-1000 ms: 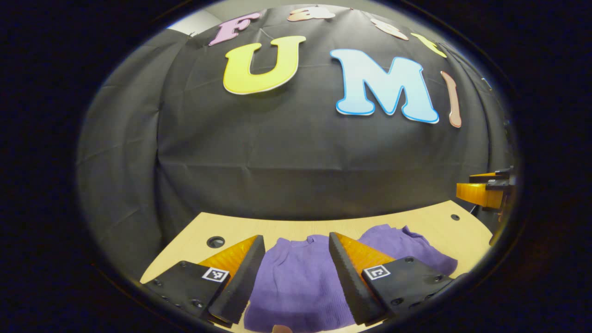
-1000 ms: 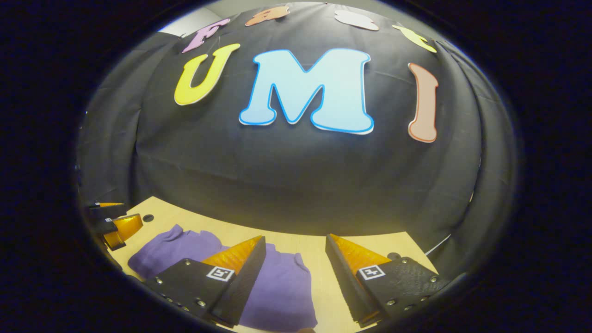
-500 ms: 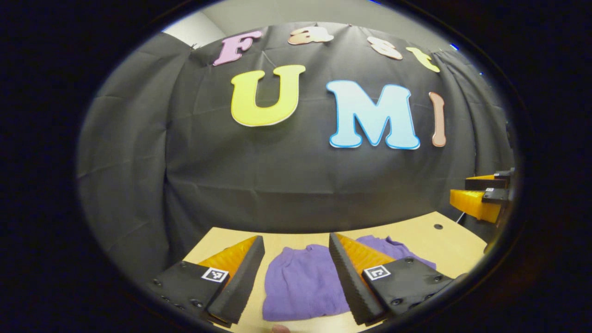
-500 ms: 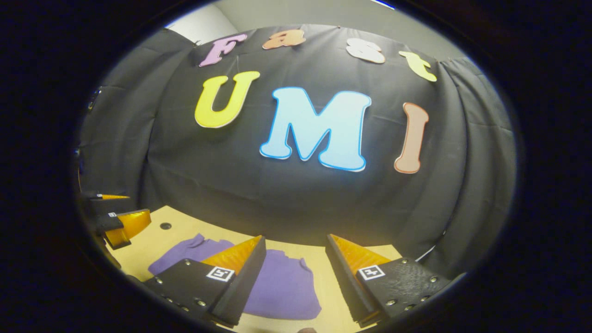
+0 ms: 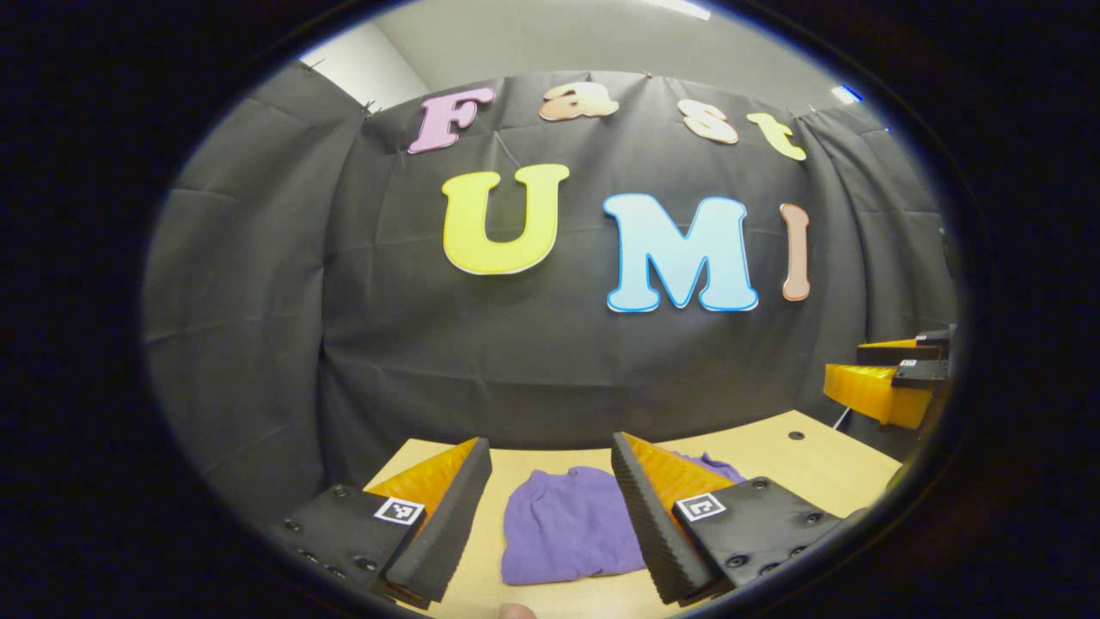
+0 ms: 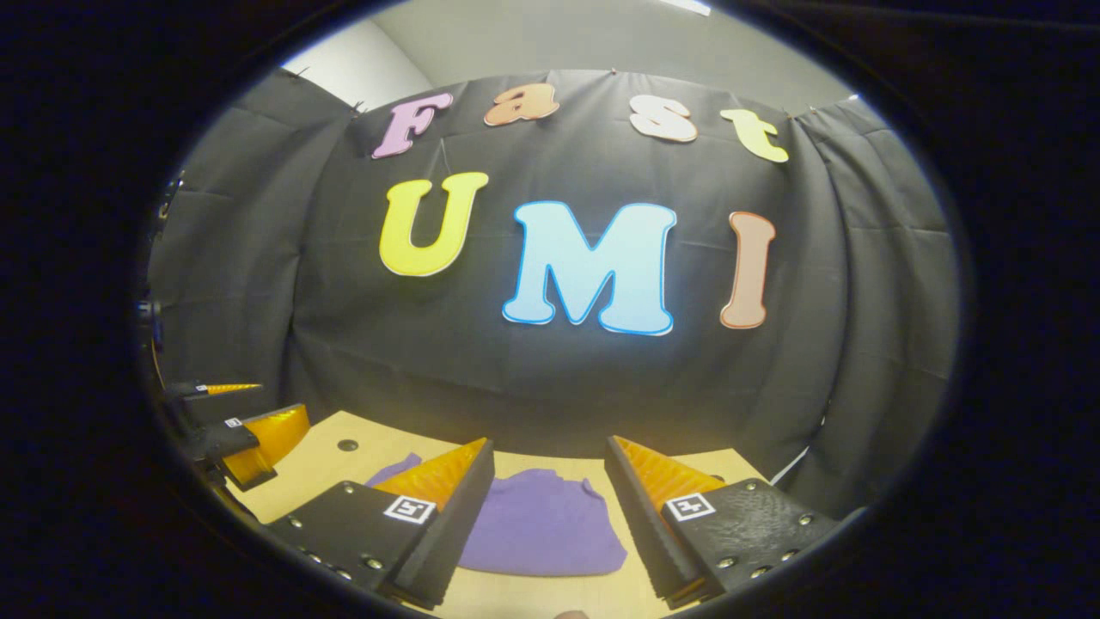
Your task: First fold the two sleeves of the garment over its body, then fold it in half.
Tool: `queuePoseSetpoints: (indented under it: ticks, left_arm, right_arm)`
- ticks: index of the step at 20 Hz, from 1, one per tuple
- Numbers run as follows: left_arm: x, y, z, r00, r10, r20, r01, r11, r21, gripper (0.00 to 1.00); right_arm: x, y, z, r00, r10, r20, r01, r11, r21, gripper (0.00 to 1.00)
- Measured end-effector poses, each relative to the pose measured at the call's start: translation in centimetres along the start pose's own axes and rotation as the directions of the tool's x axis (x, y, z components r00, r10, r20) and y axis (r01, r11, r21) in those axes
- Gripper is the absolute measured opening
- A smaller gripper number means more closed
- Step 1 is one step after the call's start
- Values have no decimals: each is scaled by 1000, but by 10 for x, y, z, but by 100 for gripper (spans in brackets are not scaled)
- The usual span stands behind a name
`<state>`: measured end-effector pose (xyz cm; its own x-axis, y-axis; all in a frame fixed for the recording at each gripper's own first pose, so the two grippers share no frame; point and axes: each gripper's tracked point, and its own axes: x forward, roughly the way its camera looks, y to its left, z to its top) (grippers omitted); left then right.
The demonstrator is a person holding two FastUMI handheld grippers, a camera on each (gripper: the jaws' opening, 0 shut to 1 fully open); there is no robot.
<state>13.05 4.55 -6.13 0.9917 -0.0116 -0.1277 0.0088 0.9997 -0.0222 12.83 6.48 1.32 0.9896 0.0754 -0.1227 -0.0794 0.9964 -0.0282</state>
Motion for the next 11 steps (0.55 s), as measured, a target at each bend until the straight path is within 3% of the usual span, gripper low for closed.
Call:
queuePoseSetpoints:
  ticks: [4, 11]
  left_arm:
    - [-17, -12, 7, 999, -23, 26, 24, 1000, -13, 91]
    - [-30, -18, 10, 998, -38, 47, 37, 999, 2, 90]
  right_arm:
    - [-17, -10, -4, 999, -47, -5, 47, 999, -18, 82]
    - [-31, -2, -3, 999, -41, 20, 41, 999, -23, 82]
